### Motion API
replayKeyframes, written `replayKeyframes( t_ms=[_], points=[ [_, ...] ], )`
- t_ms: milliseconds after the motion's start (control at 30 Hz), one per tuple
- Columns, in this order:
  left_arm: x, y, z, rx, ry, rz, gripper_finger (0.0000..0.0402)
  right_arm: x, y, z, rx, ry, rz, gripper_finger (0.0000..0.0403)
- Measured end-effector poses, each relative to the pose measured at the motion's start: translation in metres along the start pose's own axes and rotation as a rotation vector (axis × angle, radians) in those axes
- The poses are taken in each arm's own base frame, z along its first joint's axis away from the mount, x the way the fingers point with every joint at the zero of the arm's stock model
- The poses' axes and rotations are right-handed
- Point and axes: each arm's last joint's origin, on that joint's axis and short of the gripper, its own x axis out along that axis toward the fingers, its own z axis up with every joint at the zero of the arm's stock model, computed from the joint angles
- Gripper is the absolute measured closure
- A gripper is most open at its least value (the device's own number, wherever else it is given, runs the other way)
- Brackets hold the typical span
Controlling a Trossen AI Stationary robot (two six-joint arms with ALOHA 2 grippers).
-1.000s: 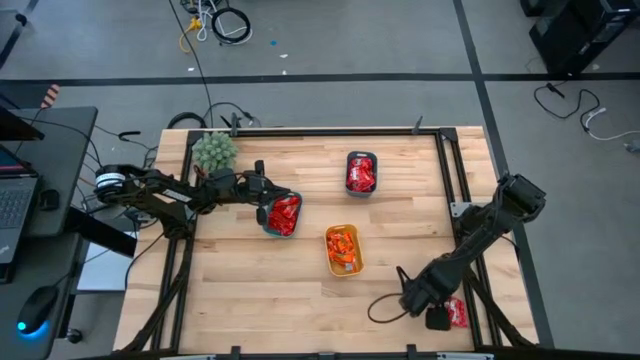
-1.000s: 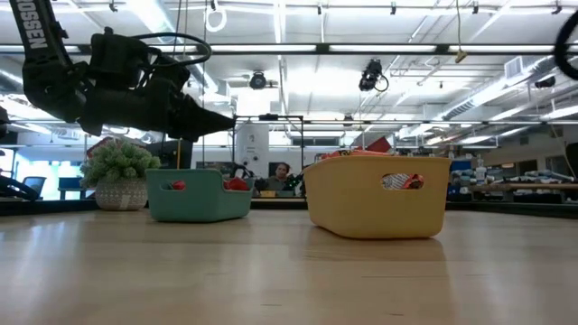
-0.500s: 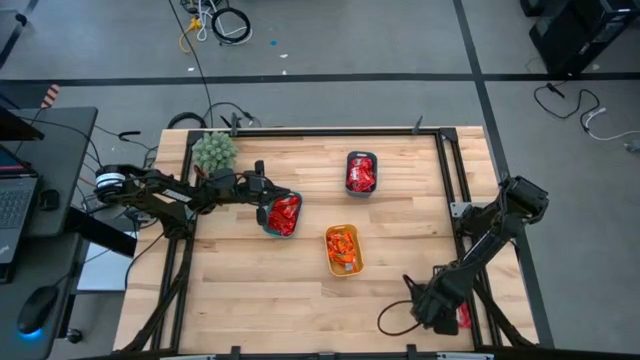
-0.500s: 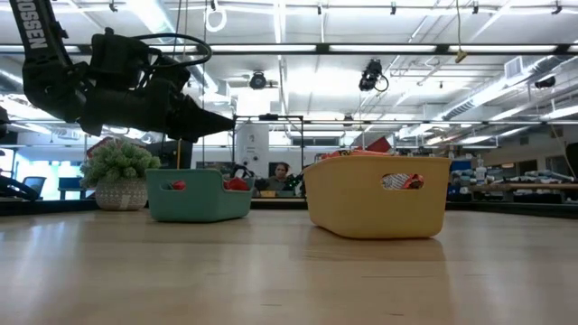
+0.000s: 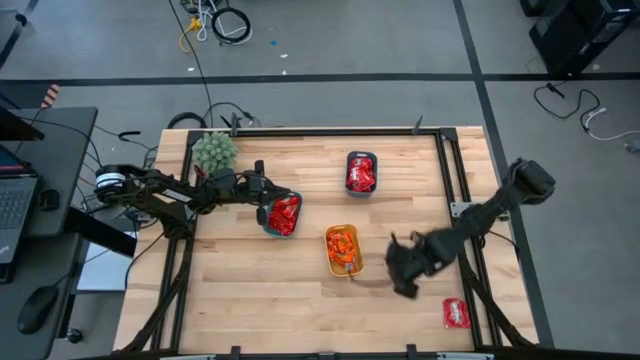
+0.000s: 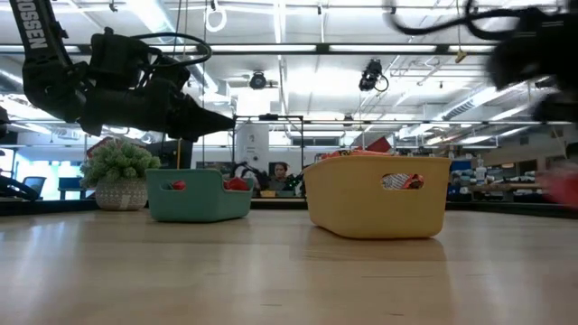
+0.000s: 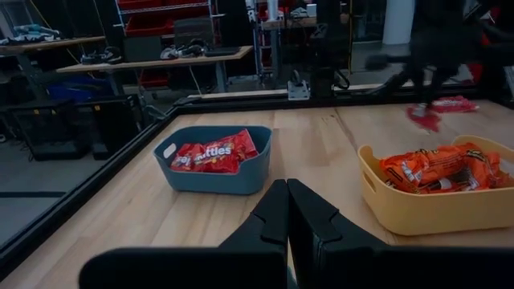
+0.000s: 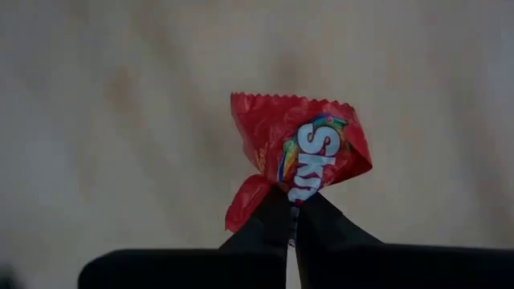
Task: Sort candy
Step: Put the red candy into the blue bin
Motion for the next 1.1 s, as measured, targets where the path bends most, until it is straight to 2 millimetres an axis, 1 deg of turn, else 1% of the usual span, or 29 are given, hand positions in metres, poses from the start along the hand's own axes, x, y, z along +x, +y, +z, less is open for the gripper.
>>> replayKeyframes(
  t_ms=[167,267,333,433,600,733,867,967,1100],
  points=[
    [0.000,0.001,0.000,0.001,0.001,0.024,0.0400,-0.022,-0.038,0.039,0.179,-0.254,-0.087,0.0401],
    [0.000,0.001,0.000,0.000,0.001,0.025,0.0400,-0.029,-0.063,0.061,0.316,-0.385,-0.174,0.0402],
    [0.000,0.001,0.000,0.004,0.001,0.026,0.0400,-0.031,-0.078,0.076,0.369,-0.450,-0.201,0.0402],
    [0.000,0.001,0.000,0.017,0.002,0.039,0.0400,-0.030,-0.098,0.099,0.415,-0.509,-0.218,0.0402],
    [0.000,0.002,0.000,0.025,0.004,0.060,0.0400,-0.019,-0.131,0.133,0.471,-0.576,-0.243,0.0403],
    [0.000,0.002,0.000,0.026,0.005,0.059,0.0400,-0.011,-0.153,0.147,0.488,-0.581,-0.270,0.0403],
    [0.000,0.002,0.000,0.026,0.005,0.059,0.0400,-0.001,-0.168,0.152,0.503,-0.512,-0.250,0.0403],
    [0.000,0.002,0.000,0.026,0.006,0.059,0.0400,0.009,-0.172,0.154,0.492,-0.457,-0.210,0.0397],
    [0.000,0.002,0.000,0.021,0.007,0.059,0.0400,0.013,-0.172,0.155,0.484,-0.439,-0.209,0.0366]
  ],
)
